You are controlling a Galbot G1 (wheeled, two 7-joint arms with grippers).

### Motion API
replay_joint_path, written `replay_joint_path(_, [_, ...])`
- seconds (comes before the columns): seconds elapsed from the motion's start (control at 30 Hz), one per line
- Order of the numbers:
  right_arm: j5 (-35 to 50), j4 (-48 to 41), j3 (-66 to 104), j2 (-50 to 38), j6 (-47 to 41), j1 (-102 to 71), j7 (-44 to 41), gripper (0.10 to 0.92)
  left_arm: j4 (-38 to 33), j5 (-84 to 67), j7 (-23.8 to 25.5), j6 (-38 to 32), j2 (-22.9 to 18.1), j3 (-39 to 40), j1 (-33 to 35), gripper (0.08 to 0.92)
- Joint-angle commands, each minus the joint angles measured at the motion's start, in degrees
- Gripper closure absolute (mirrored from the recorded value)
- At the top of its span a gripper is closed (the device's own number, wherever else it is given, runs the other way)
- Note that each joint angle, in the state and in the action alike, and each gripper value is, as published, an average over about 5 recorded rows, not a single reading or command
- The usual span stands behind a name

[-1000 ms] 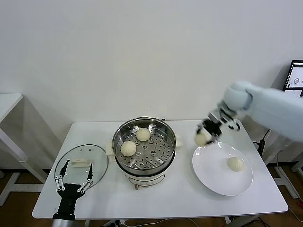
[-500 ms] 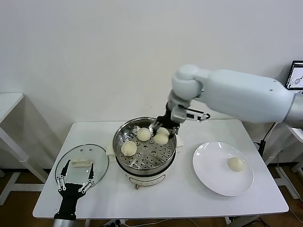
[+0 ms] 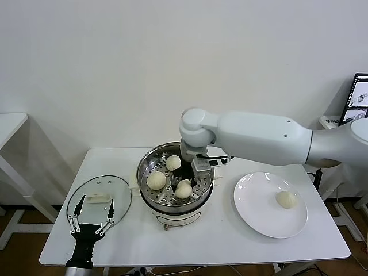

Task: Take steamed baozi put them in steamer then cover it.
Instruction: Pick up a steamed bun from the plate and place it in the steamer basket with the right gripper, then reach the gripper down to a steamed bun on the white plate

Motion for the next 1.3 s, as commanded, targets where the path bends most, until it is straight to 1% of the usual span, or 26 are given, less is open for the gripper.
replay_joint_path(0.03, [-4.21, -0.54, 0.33, 2.03, 3.06, -3.07, 0.55, 0.358, 0.01, -0.04, -0.02, -0.06, -0.03, 0.02, -0.07, 0.177])
replay_joint_path(0.17, [-4.37, -0.58, 0.06, 2.2, 2.48, -3.13, 0.22, 0.334, 0.18, -0.09, -0.02, -0.11, -0.07, 0.05, -0.21, 0.177])
replay_joint_path(0.37, [-4.14, -0.67, 0.31, 1.91, 0.96, -2.71, -0.09, 0.222, 0.36, -0.32, -0.04, -0.16, -0.09, -0.28, -0.44, 0.177])
replay_joint_path(0.5, [-2.16, -0.59, 2.36, 0.63, -0.4, -1.71, -0.75, 0.204, 0.39, -0.5, -0.06, -0.1, -0.08, -0.51, -0.64, 0.177])
replay_joint_path(0.6, [2.06, -0.6, 5.7, -2.08, -2.81, -0.19, -2.47, 0.203, 0.3, -0.54, -0.06, 0.0, -0.09, -0.49, -0.73, 0.177])
replay_joint_path(0.67, [5.91, -0.98, 8.47, -4.96, -6.24, 0.97, -4.42, 0.203, 0.31, -0.54, -0.06, 0.05, -0.07, -0.41, -0.78, 0.177])
replay_joint_path(0.77, [13.95, -3.31, 11.17, -10.69, -14.75, 3.01, -6.87, 0.203, 0.41, -0.48, -0.05, 0.18, -0.01, -0.13, -0.96, 0.177])
replay_joint_path(0.87, [22.82, -8.35, 11.63, -16.58, -25.76, 4.66, -8.25, 0.203, 0.3, -0.36, -0.05, 0.4, 0.04, 0.24, -1.12, 0.177])
replay_joint_path(0.93, [26.58, -13.09, 12.13, -20.06, -33.07, 4.81, -9.45, 0.203, 0.18, -0.24, -0.04, 0.5, 0.07, 0.45, -1.12, 0.177])
replay_joint_path(0.97, [27.78, -15.56, 12.42, -21.55, -36.14, 4.63, -10.21, 0.203, 0.13, -0.19, -0.04, 0.54, 0.1, 0.54, -1.09, 0.177])
replay_joint_path(1.07, [28.65, -22.14, 12.44, -25.54, -41.5, 3.3, -12.2, 0.203, 0.1, -0.05, -0.03, 0.53, 0.22, 0.74, -0.94, 0.177])
replay_joint_path(1.17, [28.75, -26.7, 10.59, -29.01, -43.34, 0.78, -12.99, 0.203, 0.19, -0.02, -0.02, 0.5, 0.36, 0.8, -0.91, 0.177])
replay_joint_path(1.3, [28.31, -28.45, 8.57, -32.32, -44.49, -4.01, -11.71, 0.203, 0.33, -0.03, -0.02, 0.54, 0.49, 0.87, -1.05, 0.177])
